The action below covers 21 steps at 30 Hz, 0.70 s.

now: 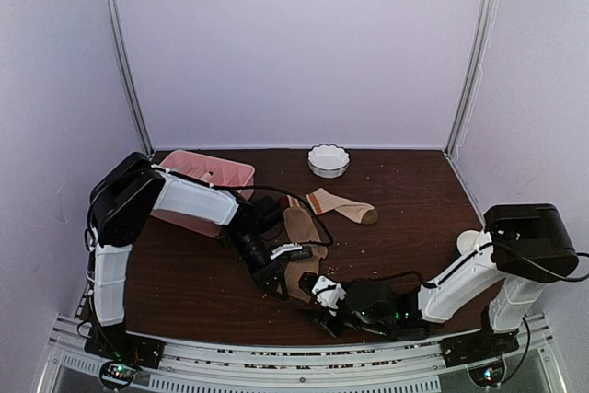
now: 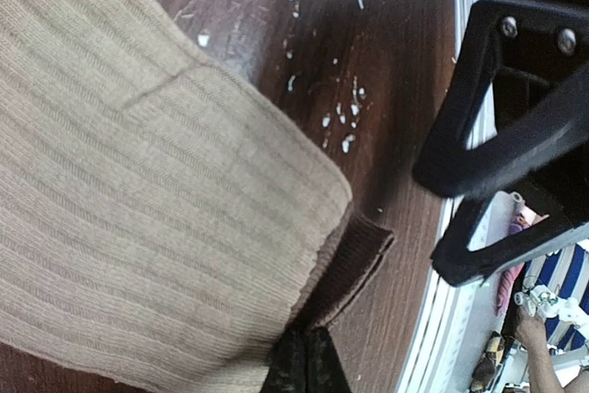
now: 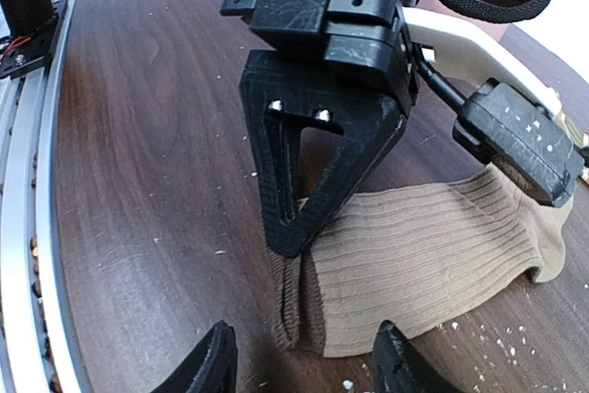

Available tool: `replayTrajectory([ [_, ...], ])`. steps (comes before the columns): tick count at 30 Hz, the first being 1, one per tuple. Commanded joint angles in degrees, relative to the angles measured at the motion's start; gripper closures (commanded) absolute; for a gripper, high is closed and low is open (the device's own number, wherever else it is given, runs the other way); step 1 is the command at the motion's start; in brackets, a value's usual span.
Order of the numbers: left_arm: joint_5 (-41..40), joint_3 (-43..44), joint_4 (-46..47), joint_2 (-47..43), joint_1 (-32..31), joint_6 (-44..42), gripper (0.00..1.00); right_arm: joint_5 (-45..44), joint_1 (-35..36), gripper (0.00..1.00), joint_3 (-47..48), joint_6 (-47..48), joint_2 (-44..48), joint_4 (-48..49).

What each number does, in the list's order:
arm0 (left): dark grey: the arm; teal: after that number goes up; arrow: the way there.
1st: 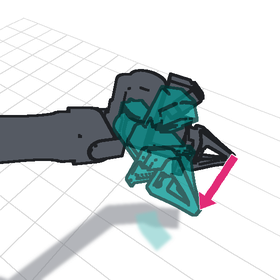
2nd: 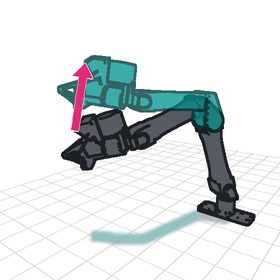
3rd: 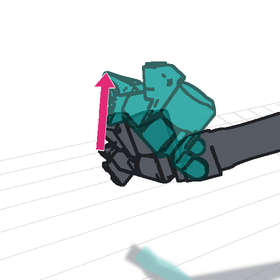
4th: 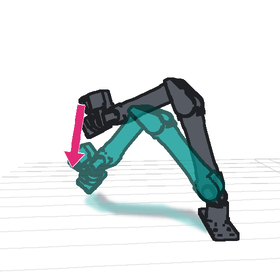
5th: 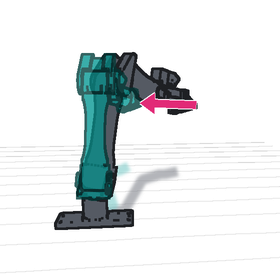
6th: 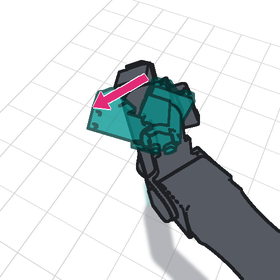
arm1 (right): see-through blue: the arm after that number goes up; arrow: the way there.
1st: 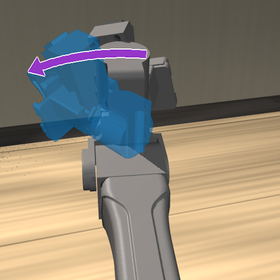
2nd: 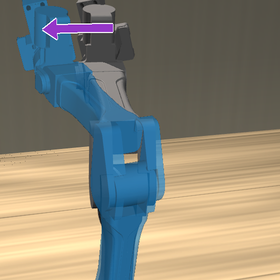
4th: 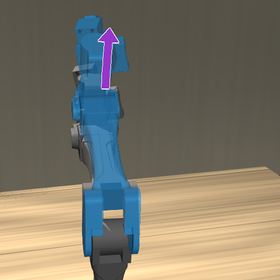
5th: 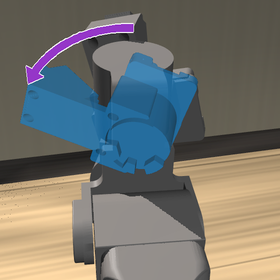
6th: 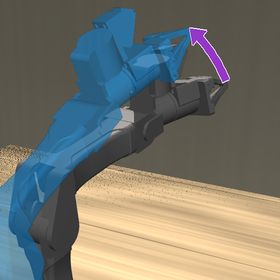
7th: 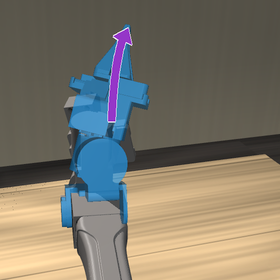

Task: Roll the socks
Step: Roll the sock at the center of the board.

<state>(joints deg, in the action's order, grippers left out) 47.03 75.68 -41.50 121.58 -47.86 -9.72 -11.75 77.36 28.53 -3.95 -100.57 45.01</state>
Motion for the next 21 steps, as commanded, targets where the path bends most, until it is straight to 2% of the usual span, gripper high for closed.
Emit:
replayTrajectory([
  [1, -4.4, -0.5, -0.7, 3.0, 0.3, -0.1, 1.00, 3.4, -2.4, 0.56, 2.6, 3.2, -2.6, -0.1],
  [5, -4.4, -0.5, -0.8, 2.8, 0.7, -0.2, 1.00, 7.8, -4.0, 0.69, 4.2, 1.6, -4.9, 0.4],
  [14, -4.7, -0.5, -0.7, 2.8, 1.7, -0.1, 1.00, 14.6, -5.8, 0.73, 4.7, -1.9, -7.9, 2.0],
  [17, -5.0, -0.4, -0.7, 2.8, 1.7, -0.1, 1.00, 15.2, -6.6, 0.71, 3.7, -2.9, -6.7, 3.0],
  [21, -5.3, -0.3, -0.6, 2.8, 1.7, 0.0, 1.00, 15.6, -7.9, 0.64, 1.2, -3.2, -1.0, 2.2],
])
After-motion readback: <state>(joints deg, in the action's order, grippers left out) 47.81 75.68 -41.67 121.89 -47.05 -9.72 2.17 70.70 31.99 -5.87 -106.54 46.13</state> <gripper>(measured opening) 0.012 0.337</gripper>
